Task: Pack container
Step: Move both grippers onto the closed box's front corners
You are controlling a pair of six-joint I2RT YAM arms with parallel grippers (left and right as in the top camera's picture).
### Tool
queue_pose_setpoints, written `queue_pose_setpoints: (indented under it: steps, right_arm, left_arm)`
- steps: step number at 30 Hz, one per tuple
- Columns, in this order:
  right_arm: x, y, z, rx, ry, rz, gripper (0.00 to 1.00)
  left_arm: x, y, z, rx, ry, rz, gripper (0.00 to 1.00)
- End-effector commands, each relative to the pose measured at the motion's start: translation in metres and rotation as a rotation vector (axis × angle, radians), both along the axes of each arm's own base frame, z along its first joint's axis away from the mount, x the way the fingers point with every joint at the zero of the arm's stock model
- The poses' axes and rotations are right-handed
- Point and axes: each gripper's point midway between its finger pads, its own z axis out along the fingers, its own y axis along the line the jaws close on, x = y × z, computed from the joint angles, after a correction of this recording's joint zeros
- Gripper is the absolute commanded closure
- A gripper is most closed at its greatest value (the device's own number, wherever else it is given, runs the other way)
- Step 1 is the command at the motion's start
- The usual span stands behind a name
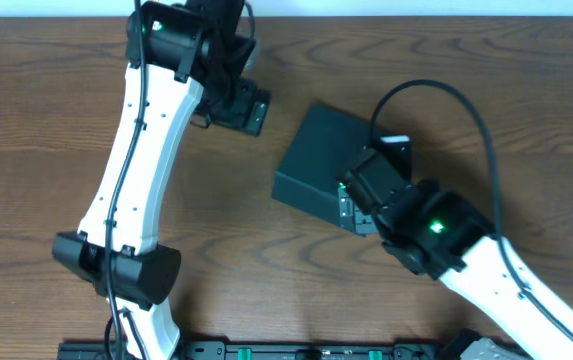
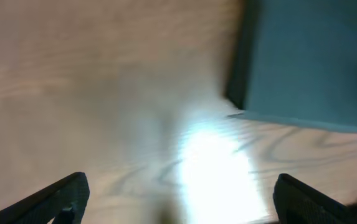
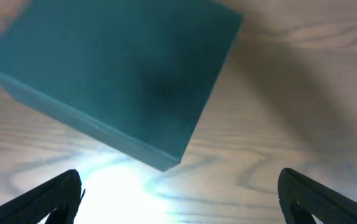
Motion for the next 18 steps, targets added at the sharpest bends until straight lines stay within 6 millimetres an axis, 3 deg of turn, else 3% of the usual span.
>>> queue_pose_setpoints:
  steps: [1,5,7,12,18]
  right_arm:
    - [-0.001,0.001,-0.025,-0.024,0.023,-0.009,0.01]
    - [0.012,0.012,-0.033,0.015,-0.018,-0.010,0.01]
    - [0.017,0.017,-0.035,0.028,-0.033,-0.010,0.01]
    - [0.028,0.028,-0.052,0.008,-0.022,0.009,0.01]
    - [0.028,0.032,-0.083,-0.041,0.057,0.015,0.01]
  left_arm:
    - [-0.015,0.038,-0.008,0.089,0.024,0.108,0.05]
    - [-0.029,0.066,-0.043,0.080,0.031,0.166,0.04]
    - [-0.038,0.069,-0.059,0.082,0.044,0.171,0.04]
    - [-0.053,0.050,-0.094,0.043,0.097,0.114,0.04]
    - [-0.072,0.024,-0.117,-0.004,0.163,0.055,0.04]
